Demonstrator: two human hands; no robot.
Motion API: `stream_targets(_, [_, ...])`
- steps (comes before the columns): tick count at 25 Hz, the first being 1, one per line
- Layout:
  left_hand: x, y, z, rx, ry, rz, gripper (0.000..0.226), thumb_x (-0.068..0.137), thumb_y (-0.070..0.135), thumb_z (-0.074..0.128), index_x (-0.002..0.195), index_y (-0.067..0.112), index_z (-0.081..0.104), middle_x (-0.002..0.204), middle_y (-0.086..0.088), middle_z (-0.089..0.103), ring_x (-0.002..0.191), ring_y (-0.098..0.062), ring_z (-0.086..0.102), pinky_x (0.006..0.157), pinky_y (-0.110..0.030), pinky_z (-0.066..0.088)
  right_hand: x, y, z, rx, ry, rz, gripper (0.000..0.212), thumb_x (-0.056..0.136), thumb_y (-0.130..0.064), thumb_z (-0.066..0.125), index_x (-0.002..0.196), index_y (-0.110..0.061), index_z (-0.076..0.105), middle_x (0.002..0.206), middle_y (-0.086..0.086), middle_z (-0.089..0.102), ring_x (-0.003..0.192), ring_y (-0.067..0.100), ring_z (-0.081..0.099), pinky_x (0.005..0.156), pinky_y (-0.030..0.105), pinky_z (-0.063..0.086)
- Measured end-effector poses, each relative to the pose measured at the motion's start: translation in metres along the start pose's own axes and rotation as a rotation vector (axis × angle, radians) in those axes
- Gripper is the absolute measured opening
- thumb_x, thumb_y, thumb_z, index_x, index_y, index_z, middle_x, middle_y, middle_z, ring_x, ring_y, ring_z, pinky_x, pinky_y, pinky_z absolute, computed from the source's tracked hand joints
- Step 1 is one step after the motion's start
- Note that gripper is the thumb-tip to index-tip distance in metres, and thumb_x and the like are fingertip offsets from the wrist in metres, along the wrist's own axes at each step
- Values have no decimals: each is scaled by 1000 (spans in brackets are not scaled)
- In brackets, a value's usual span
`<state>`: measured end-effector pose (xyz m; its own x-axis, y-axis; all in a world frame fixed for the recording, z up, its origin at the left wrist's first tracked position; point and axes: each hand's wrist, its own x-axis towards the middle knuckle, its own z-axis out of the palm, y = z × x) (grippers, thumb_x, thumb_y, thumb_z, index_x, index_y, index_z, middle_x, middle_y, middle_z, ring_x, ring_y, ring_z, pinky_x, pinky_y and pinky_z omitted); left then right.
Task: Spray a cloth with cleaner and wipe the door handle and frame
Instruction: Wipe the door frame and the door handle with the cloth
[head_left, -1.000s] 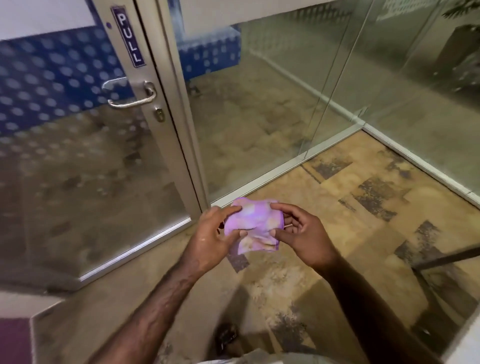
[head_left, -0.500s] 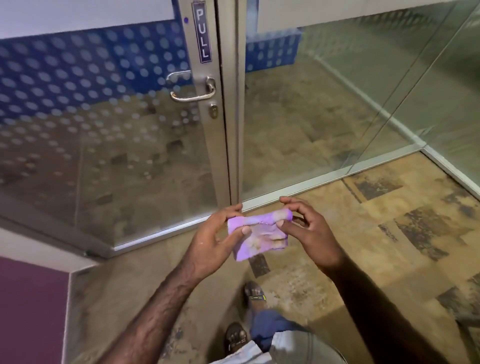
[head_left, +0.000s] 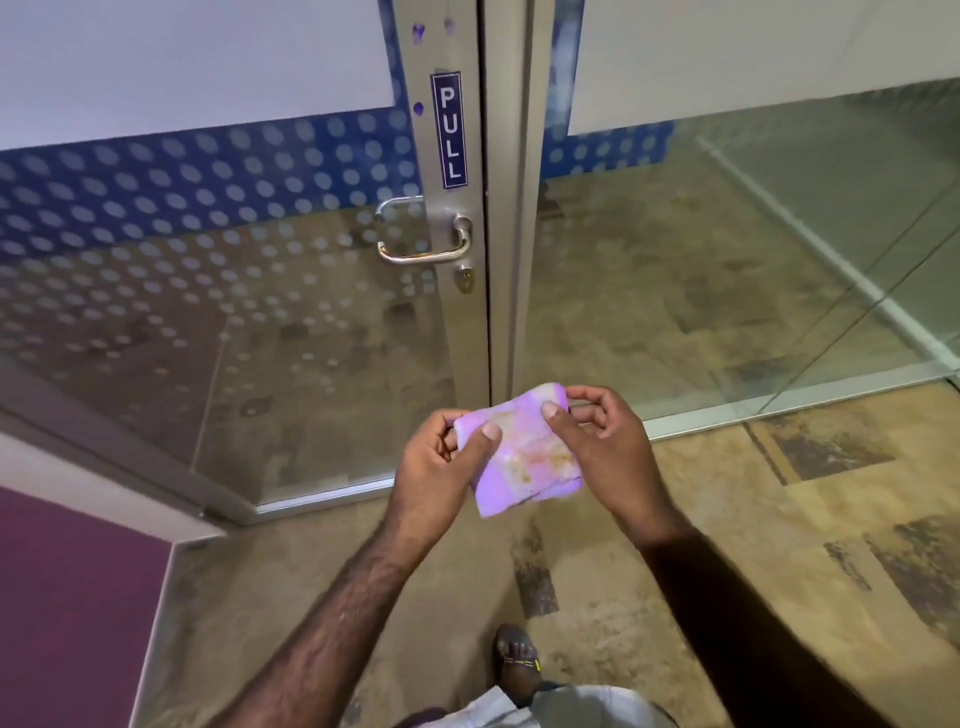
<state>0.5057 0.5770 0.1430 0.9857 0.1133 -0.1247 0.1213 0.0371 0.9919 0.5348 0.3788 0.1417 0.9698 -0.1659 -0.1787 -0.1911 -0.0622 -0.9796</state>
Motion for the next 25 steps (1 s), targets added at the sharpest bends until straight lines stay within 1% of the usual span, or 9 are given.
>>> stream_targets(2, [11,6,7,58,85,48,17,98,26,79,106,16,68,83,10,78,73,-7,69,63,-18,54,5,-4,7,-269,124,-180,36,97,-30,83,128,-23,67,121,-5,72,112,17,72,97,37,59])
stream_targets(4, [19,14,8,199,155,117,25,94,46,74,106,26,64,91,9,75,78,-12,69,68,-27,56,3,-5,17,-297,131,-300,33,102,-30,76,133,-27,65,133,-8,65,125,11,64,105,38,55])
stream_targets(6, [24,19,5,327,203,209,25,97,52,67,109,32,60,98,14,73,82,-6,69,72,-29,56,-4,-5,34,-136,19,-265,29,110,-35,64,139,-33,62,141,-13,65,133,5,62,112,37,54])
stream_targets(9, [27,26,7,467,135,334,23,101,51,64,118,37,57,111,25,72,91,-3,72,73,-23,56,-5,-11,60,282,-245,-56,52,116,-50,39,163,-28,47,161,-9,60,149,6,56,126,38,43])
stream_targets(12, [26,25,4,601,-11,462,43,99,42,72,136,23,61,140,10,70,119,-11,70,98,-31,57,4,-21,77,787,-415,292,81,108,-68,31,163,-11,49,160,12,61,151,24,55,133,45,32])
stream_targets(14, [29,24,-4,661,-135,549,49,102,35,72,144,12,62,157,-5,58,149,-11,51,120,-36,45,13,-27,82,987,-470,440,93,105,-75,33,161,-2,48,163,24,52,156,35,46,137,49,22])
stream_targets(18, [54,34,-41,627,-257,606,48,110,33,57,152,8,56,168,-2,45,159,-7,34,129,-39,33,36,-35,96,1123,-449,389,91,107,-71,41,163,1,44,159,27,54,147,41,55,131,51,29])
stream_targets(21, [90,38,-76,650,-158,664,44,111,23,53,152,5,56,169,-8,43,161,-17,33,132,-53,27,46,-42,108,1187,-479,279,89,110,-69,34,162,3,45,161,29,50,149,44,50,134,53,17])
stream_targets(25, [157,37,-129,861,130,699,56,107,18,55,157,-6,43,173,-26,25,164,-40,20,129,-66,23,61,-46,114,1121,-392,206,75,112,-65,34,140,-5,68,135,18,67,134,36,63,135,45,4])
